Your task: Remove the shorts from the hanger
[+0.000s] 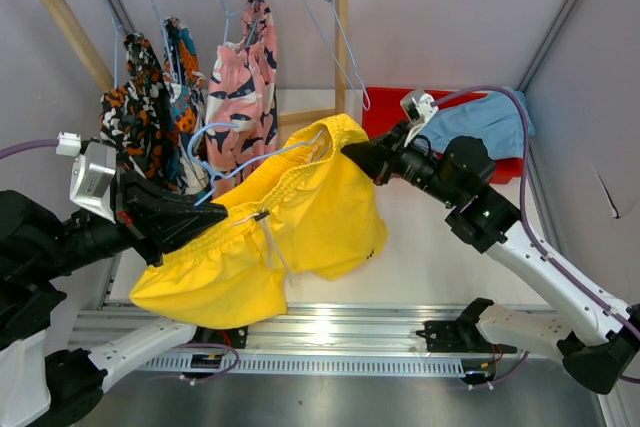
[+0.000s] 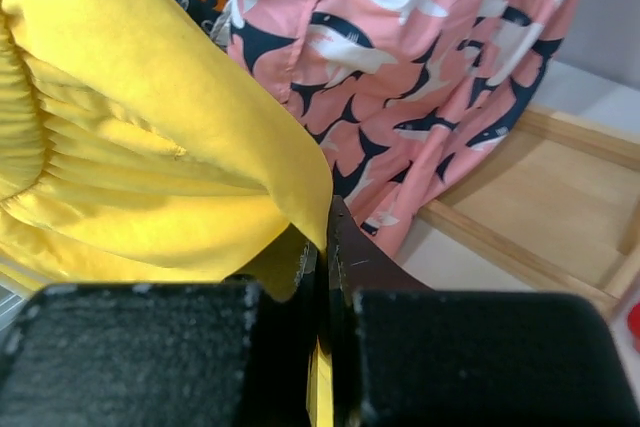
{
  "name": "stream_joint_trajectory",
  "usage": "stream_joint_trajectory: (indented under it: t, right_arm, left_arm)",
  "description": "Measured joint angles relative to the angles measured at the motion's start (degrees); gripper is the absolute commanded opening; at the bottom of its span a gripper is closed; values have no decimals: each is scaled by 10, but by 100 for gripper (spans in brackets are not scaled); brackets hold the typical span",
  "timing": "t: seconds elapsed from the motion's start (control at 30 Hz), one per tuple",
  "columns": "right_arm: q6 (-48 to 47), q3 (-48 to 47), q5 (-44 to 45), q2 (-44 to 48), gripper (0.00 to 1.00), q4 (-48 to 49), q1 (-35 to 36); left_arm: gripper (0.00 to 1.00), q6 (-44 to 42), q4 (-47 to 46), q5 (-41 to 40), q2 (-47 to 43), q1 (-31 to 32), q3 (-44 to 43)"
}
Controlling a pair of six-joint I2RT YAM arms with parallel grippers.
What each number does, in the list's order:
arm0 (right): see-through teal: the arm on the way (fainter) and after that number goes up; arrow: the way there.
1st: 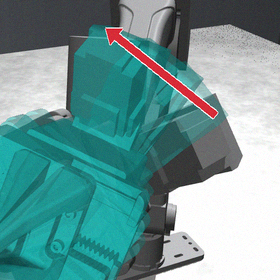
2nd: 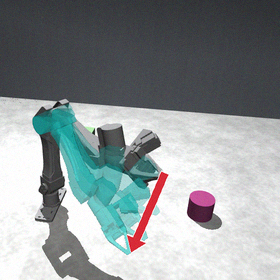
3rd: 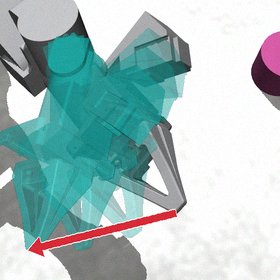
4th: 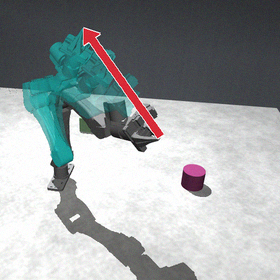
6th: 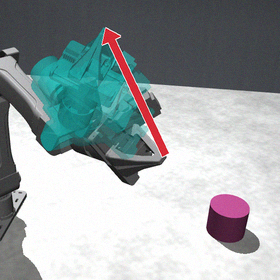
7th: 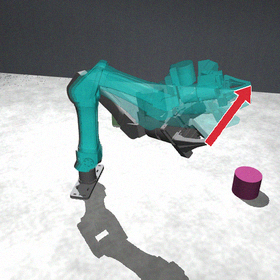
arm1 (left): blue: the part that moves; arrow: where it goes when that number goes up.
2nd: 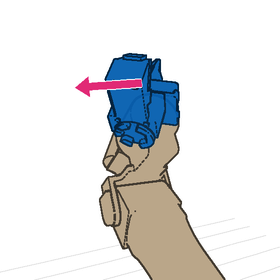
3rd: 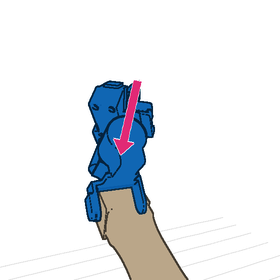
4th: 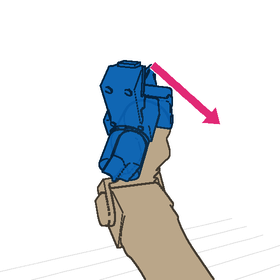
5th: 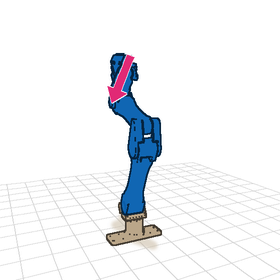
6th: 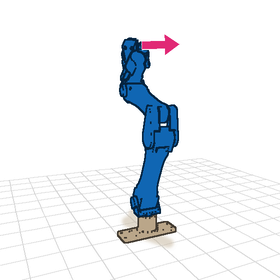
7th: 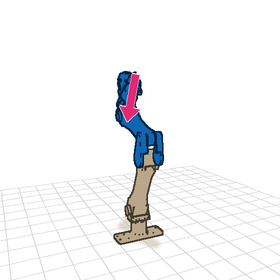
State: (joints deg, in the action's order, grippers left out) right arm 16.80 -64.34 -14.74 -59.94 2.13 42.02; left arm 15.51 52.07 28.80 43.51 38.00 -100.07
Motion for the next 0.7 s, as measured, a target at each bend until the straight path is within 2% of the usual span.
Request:
stream_joint_trajectory:
  t: [0.13,0.43,0.7]
  right_arm:
    - [-8,0,23,21,0,-2,-23]
    - [43,0,21,62,0,-10,-161]
    - [92,18,7,48,0,-22,-180]
  left_arm:
    - [0,-1,0,-8,0,4,4]
    - [0,-8,-3,-24,1,9,19]
    - [0,-11,-3,-33,1,12,19]
